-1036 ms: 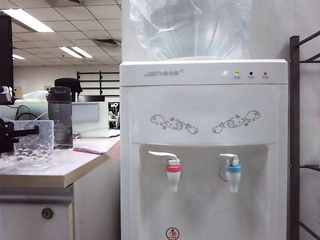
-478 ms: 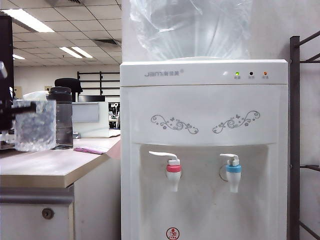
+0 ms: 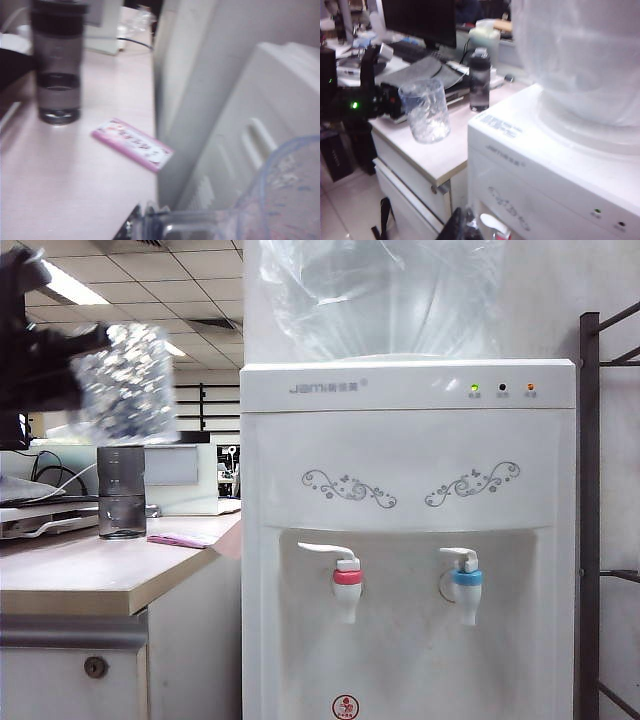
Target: Pick up the plastic mug from the left desk, go to the cold water outlet of the water dispenser, press the vertical switch to get some water, then put the mug back on the desk.
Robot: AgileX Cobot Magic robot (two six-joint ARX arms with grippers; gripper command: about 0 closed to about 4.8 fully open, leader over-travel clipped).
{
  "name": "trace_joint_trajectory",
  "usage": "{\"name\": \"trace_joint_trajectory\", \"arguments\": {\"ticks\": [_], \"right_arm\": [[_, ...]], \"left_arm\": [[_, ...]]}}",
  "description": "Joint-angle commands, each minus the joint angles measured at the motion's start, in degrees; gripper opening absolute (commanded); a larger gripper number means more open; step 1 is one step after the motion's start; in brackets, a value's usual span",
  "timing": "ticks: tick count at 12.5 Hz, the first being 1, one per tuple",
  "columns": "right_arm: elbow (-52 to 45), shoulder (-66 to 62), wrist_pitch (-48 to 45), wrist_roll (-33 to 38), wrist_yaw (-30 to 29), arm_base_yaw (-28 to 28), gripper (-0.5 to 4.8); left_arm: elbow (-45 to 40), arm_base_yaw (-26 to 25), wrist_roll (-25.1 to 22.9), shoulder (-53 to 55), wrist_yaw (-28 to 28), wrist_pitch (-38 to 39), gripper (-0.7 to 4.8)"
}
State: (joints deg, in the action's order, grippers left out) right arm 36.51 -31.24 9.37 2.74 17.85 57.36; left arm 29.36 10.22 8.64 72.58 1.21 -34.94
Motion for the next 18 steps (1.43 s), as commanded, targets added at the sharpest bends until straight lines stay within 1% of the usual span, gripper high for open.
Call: {"name": "trace_joint_trajectory", "arguments": {"ticks": [1,2,3,4,7,10,11,12,13,14,15,16,18], "right_arm": [[0.2,2.1,0.2,0.0,5.1,0.0,-0.01],[0.2,2.3,0.7,0.0,7.1,0.0,-0.01],[0.2,3.0,2.1,0.0,10.2,0.0,-0.01],[0.2,3.6,2.9,0.0,10.8,0.0,-0.01],[0.2,4.5,2.9,0.0,10.8,0.0,-0.01],[0.2,5.3,3.1,0.0,10.8,0.0,-0.01],[0.2,5.6,3.4,0.0,10.8,0.0,-0.01],[0.2,5.7,4.1,0.0,10.8,0.0,-0.01],[0.2,5.8,4.0,0.0,10.8,0.0,-0.01],[0.2,5.9,3.6,0.0,10.8,0.0,-0.01],[0.2,6.0,3.6,0.0,10.8,0.0,-0.01],[0.2,7.4,3.8,0.0,10.6,0.0,-0.01],[0.2,7.9,4.0,0.0,10.6,0.0,-0.01]], "left_arm": [[0.1,7.7,1.7,-4.2,-2.3,3.9,-0.06],[0.1,9.2,2.5,-4.8,-2.6,5.0,-0.06],[0.1,12.1,2.7,-5.5,-3.5,6.7,-0.06],[0.1,14.5,2.8,-5.9,-4.8,7.7,-0.06],[0.1,20.8,3.1,-6.2,-6.1,8.2,-0.06],[0.1,27.0,3.2,-5.9,-8.7,8.1,-0.06],[0.1,30.7,3.1,-4.7,-10.9,7.7,-0.06],[0.1,33.7,2.3,-2.2,-12.1,5.4,-0.06],[0.1,36.5,2.2,1.7,-12.2,0.9,-0.06],[0.1,39.3,0.8,8.1,-12.2,-6.4,-0.06],[0.1,39.8,0.8,10.3,-12.1,-8.9,-0.06],[0.1,44.3,1.2,27.1,-13.6,-28.1,-0.06],[0.3,45.4,1.2,32.6,-16.7,-34.0,-0.06]]}}
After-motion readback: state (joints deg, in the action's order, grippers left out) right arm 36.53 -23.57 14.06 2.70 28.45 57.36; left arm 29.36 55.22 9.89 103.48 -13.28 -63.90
